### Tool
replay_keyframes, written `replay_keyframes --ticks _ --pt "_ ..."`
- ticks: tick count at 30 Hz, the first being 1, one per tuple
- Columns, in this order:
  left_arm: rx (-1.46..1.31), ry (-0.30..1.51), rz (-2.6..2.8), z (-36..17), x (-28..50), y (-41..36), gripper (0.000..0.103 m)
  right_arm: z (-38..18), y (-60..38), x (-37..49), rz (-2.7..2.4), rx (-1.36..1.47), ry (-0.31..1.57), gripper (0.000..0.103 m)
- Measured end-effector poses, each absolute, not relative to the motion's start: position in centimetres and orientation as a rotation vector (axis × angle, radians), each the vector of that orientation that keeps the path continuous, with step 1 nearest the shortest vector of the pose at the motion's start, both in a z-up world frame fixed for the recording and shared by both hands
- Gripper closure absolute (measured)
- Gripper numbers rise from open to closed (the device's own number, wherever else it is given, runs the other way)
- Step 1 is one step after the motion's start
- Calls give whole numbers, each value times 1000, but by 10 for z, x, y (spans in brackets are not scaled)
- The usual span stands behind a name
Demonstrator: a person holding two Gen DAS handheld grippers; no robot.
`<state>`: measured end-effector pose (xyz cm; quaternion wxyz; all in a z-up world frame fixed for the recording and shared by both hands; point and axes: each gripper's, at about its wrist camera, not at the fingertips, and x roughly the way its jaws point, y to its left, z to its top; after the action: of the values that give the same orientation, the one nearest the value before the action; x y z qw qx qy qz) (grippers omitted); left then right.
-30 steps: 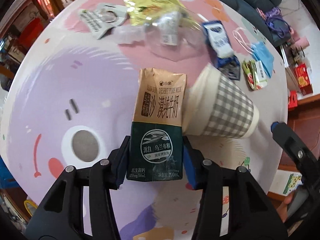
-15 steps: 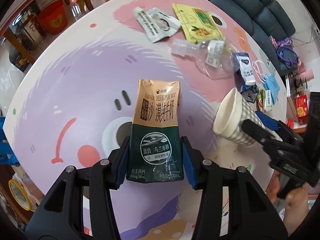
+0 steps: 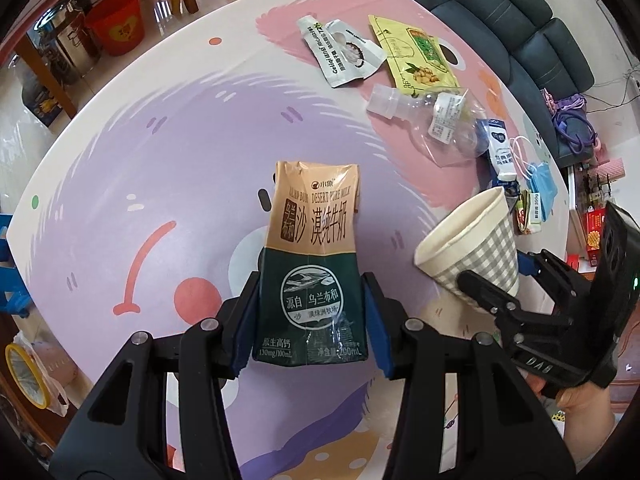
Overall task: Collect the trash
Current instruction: 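Grasp the green-and-tan milk carton with the left tool while the right tool grasps the plaid paper cup, then carry the milk carton and plaid cup with both tools over the black bin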
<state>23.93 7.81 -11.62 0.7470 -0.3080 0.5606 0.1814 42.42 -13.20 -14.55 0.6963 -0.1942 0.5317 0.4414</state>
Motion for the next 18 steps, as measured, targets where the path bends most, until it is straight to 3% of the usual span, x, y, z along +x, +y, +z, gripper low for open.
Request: replay_keyframes --ticks 6,18 --pt "-659 1220 373 -111 237 72 59 -137 -140 405 930 -349 1169 53" --pt "-594 1183 261 -79 197 58 59 -92 -163 344 787 -156 1127 54"
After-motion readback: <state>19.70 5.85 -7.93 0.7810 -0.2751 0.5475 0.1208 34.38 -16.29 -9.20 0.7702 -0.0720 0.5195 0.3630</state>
